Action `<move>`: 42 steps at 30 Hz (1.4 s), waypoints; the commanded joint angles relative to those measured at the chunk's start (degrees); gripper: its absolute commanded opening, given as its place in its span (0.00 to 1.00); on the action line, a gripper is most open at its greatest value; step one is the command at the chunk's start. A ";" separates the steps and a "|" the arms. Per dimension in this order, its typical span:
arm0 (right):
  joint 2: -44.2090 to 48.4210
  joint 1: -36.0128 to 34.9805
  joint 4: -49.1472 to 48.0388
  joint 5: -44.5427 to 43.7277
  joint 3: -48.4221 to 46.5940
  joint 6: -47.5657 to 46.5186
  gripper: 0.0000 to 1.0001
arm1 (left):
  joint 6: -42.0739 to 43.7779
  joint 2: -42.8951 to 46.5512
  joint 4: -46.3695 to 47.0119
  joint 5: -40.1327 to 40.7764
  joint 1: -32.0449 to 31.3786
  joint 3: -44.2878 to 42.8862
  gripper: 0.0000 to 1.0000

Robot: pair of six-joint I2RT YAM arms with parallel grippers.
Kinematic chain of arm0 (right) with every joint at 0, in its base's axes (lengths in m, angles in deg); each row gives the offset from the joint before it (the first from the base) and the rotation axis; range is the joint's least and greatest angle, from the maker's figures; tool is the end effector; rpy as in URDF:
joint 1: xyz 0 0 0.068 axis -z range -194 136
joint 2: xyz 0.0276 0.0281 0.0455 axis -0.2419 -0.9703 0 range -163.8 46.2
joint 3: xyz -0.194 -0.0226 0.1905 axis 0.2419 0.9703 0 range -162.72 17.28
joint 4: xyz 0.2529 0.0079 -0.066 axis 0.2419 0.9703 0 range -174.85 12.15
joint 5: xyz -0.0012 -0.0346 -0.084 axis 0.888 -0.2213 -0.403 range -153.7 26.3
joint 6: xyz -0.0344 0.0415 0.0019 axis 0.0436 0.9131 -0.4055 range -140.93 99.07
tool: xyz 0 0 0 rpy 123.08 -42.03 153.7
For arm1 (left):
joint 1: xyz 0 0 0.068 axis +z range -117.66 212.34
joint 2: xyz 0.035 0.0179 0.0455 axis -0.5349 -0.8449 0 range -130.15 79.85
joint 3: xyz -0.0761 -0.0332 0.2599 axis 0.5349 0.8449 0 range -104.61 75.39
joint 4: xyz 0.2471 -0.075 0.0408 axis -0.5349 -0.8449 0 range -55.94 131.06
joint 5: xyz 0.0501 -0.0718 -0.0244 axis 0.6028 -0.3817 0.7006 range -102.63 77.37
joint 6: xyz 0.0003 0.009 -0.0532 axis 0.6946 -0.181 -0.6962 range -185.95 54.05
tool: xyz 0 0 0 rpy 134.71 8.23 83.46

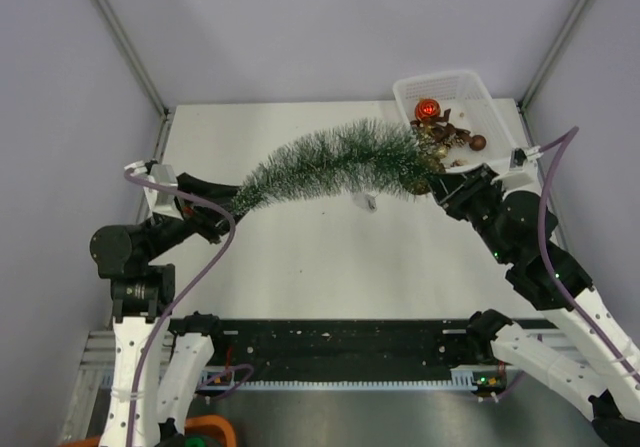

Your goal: Decorate the small christmas tree

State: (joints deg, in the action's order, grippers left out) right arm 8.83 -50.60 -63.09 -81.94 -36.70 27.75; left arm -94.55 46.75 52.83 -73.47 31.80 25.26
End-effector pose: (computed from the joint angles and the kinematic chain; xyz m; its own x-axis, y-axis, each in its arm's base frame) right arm 0.1151 0.0717 0.3915 -0.2849 0.6769 -0.6787 -0.1547 0.6663 0.7294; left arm 0.0952 -0.0320 0.4308 0.0543 -0.2338 -0.9708 0.9065 0.4192 -0.0502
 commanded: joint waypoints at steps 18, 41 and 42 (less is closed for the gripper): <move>-0.08 -0.31 -10.95 0.57 4.67 17.32 0.00 | -22.55 0.05 4.76 11.88 0.18 -5.51 0.73; -7.28 -0.31 -18.06 15.06 12.13 14.33 0.00 | -4.80 0.24 -2.46 35.00 0.18 0.82 0.99; -7.72 -0.49 -18.85 15.86 13.01 14.59 0.00 | -4.10 -0.38 -2.45 35.70 0.18 1.00 0.99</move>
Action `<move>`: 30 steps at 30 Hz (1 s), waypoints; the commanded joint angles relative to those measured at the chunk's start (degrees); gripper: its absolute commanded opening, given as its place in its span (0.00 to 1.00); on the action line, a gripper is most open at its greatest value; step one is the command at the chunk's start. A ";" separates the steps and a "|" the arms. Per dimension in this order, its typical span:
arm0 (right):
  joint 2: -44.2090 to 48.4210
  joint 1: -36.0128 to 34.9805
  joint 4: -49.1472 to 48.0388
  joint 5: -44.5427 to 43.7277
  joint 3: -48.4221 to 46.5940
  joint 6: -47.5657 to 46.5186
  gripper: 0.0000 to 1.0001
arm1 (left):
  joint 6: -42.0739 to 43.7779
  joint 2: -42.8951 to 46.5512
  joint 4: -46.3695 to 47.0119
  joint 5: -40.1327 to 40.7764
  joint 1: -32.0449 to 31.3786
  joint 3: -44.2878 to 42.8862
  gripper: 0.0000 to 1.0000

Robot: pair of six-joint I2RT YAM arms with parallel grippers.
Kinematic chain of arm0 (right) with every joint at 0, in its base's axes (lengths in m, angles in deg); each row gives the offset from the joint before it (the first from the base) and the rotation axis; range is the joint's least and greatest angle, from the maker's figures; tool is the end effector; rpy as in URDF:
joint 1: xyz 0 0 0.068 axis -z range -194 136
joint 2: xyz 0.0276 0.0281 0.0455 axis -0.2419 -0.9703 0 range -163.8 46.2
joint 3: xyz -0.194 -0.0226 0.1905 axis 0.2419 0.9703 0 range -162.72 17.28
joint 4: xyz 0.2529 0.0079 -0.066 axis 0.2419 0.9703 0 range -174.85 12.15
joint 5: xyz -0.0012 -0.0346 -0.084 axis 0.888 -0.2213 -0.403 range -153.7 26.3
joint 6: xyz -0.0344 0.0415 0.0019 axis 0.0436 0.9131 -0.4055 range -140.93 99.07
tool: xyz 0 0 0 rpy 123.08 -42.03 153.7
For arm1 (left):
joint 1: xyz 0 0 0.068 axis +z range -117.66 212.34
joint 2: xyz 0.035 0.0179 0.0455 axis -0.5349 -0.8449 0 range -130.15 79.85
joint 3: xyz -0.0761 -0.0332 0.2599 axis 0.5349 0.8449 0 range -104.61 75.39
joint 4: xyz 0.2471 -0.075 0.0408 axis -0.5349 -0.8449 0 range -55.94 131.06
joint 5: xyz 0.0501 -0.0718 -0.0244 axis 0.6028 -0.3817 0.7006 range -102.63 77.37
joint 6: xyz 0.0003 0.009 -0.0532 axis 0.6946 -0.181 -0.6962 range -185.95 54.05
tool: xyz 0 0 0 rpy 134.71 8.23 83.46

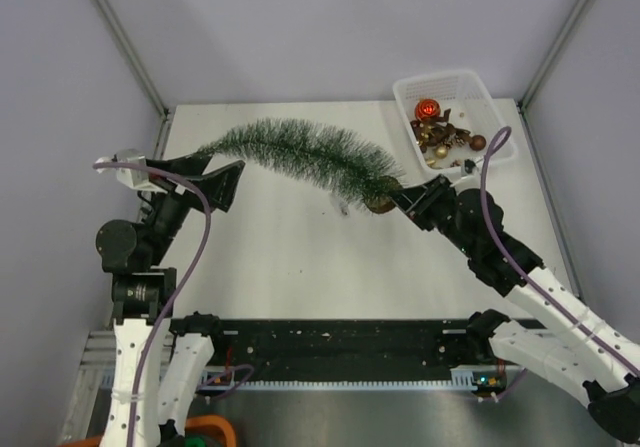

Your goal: Decorate the small christmas tree

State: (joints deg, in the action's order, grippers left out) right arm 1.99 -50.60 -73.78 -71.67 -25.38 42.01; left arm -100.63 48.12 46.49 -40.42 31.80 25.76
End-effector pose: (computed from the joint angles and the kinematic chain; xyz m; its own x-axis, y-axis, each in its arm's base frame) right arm 0.1505 0.1057 0.3269 -0.5089 0.7206 -0.4710 -0.0632 0.5143 0.8553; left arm 0.1068 -0.0176 0.4265 0.0772 -0.5042 -0.8601 0.5843 0.7220 -0.3707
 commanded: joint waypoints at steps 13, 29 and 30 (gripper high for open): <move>-9.93 -3.39 -19.06 10.51 4.95 2.89 0.00 | 7.07 -8.44 8.81 0.81 0.10 5.59 0.81; -18.28 -5.24 -17.58 8.14 5.21 2.89 0.00 | 22.80 -9.58 0.56 1.42 0.10 9.11 0.38; -18.72 -5.24 -17.49 8.14 5.30 3.42 0.00 | 23.16 -9.50 -0.32 1.95 0.18 9.54 0.40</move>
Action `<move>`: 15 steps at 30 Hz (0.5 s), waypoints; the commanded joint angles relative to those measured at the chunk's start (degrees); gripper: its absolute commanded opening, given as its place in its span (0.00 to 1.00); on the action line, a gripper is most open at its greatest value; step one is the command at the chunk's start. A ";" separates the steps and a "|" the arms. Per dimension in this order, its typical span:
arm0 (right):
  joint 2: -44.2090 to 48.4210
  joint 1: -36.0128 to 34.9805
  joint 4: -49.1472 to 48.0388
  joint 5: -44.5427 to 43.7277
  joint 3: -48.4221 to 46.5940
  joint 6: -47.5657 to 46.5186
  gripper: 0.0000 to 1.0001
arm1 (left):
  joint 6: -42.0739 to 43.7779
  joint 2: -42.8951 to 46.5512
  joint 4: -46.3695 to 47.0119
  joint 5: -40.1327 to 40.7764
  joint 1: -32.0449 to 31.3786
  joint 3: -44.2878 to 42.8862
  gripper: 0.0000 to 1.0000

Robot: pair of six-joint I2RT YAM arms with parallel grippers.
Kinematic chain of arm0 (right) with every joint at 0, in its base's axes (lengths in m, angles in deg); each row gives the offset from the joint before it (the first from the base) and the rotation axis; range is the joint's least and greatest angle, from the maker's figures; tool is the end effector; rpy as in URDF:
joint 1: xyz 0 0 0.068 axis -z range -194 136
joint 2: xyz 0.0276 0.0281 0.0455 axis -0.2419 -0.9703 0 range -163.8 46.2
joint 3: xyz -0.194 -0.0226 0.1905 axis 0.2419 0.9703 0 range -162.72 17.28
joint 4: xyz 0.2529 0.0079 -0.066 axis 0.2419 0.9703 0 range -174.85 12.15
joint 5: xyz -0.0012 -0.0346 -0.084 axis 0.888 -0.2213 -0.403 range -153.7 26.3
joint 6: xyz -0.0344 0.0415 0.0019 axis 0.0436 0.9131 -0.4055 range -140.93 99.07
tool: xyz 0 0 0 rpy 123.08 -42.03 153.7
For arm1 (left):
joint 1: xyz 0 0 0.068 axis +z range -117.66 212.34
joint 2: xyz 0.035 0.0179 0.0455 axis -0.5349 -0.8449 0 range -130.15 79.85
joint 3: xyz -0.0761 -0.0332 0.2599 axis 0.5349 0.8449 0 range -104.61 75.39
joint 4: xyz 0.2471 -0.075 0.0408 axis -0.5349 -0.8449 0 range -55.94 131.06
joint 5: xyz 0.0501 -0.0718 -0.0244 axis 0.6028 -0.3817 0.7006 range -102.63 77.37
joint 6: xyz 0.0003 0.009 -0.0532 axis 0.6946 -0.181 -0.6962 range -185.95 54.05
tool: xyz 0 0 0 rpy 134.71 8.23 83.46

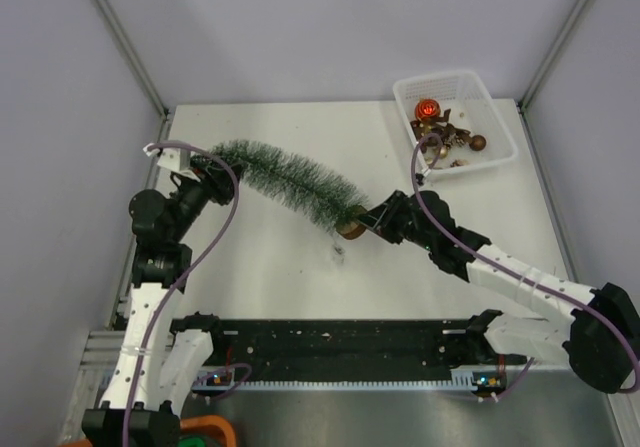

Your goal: Decorate the small christmas tree

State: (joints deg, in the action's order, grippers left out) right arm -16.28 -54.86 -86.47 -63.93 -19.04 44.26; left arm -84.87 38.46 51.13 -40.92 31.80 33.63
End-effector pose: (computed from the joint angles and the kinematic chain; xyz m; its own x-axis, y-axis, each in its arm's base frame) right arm 0.1846 0.1596 0.2478 -0.7231 0.5746 -0.3833 0.0116 0.5649 0.8251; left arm 0.1699 -0.0185 0.3687 0.0175 -0.2858 -0.9581 0.5075 0.8282 -0.2377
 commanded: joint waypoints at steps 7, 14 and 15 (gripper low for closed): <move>-3.35 -0.62 -7.78 1.55 0.98 5.47 0.00 | 9.86 1.48 -12.34 4.56 0.18 2.03 0.54; -2.04 1.92 -5.76 0.41 2.39 5.04 0.00 | 14.25 1.75 -22.52 4.30 0.18 -1.12 0.84; -1.86 2.36 -5.23 0.41 2.39 4.86 0.00 | 15.30 1.49 -24.55 3.78 0.18 -1.92 0.91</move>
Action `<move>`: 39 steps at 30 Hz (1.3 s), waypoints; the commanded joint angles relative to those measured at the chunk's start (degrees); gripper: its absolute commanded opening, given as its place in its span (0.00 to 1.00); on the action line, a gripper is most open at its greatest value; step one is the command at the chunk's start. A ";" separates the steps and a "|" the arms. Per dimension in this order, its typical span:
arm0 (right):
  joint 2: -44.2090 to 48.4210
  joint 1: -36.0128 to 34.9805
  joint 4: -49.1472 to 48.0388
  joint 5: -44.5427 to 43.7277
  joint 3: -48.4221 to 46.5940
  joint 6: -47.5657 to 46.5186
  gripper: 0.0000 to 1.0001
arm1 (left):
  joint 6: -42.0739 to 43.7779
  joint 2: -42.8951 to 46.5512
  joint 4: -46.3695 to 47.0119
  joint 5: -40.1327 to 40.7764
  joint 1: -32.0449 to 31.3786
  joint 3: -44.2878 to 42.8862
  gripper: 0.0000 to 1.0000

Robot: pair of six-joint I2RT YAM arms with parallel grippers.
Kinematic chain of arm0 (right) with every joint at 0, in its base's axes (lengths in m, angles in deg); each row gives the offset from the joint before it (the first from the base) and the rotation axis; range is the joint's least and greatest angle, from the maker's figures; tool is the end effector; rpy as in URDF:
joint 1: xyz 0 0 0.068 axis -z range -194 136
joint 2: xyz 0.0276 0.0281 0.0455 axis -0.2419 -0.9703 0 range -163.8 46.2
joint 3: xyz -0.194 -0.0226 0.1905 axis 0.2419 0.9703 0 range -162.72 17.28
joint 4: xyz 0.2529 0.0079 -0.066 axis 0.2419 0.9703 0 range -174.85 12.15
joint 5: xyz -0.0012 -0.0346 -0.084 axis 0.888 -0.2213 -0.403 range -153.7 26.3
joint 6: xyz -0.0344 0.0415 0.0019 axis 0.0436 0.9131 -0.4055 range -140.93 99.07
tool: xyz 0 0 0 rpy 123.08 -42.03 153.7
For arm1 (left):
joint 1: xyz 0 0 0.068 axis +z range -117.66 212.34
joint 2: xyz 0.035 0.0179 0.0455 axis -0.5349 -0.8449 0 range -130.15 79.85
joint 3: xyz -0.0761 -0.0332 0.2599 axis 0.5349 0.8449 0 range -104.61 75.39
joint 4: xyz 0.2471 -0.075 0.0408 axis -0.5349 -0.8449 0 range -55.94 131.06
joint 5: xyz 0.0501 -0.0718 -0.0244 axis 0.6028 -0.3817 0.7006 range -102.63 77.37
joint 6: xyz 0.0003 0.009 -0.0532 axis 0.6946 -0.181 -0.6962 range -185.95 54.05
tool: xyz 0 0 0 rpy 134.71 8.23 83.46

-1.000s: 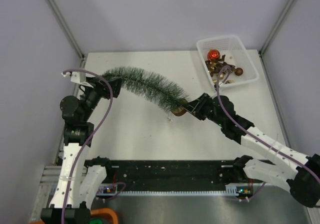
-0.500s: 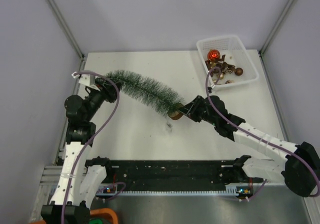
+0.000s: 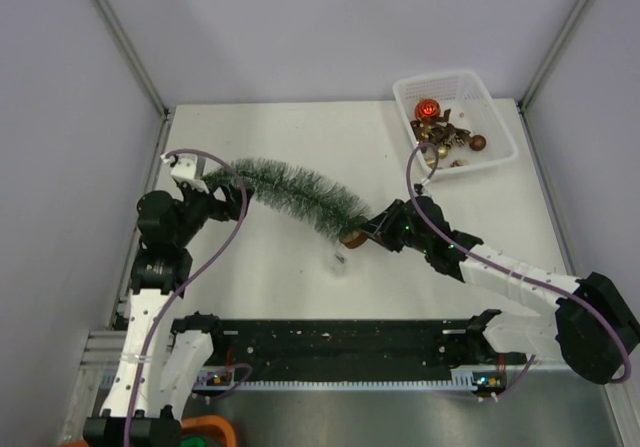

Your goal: Decorate the small christmas tree

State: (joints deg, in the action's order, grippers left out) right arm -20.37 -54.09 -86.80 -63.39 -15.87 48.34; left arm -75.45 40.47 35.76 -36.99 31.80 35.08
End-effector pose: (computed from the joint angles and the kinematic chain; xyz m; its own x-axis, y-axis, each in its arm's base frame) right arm 0.1880 0.1586 0.2136 -0.7470 0.5937 -0.2993 0.1442 0.5841 0.7988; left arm 0.1658 -0.0162 0.3369 -0.1445 -0.1491 -0.9782 0.4015 0.8947 -0.1957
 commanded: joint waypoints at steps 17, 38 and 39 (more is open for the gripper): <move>-6.03 0.28 -26.07 7.16 7.74 4.82 0.00 | 2.73 2.99 2.30 -1.82 0.18 2.17 0.99; -21.23 -0.33 -70.52 5.05 25.23 14.56 0.00 | -10.80 0.26 5.56 -13.69 0.10 7.44 0.99; -22.63 -0.33 -73.08 5.04 25.76 15.27 0.00 | -10.98 0.18 5.48 -14.13 0.10 8.23 0.99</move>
State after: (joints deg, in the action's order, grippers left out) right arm -39.52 -53.74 -141.38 -58.32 8.00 59.62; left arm -82.48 40.47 40.50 -46.50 31.85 40.58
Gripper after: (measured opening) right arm 0.272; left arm 0.986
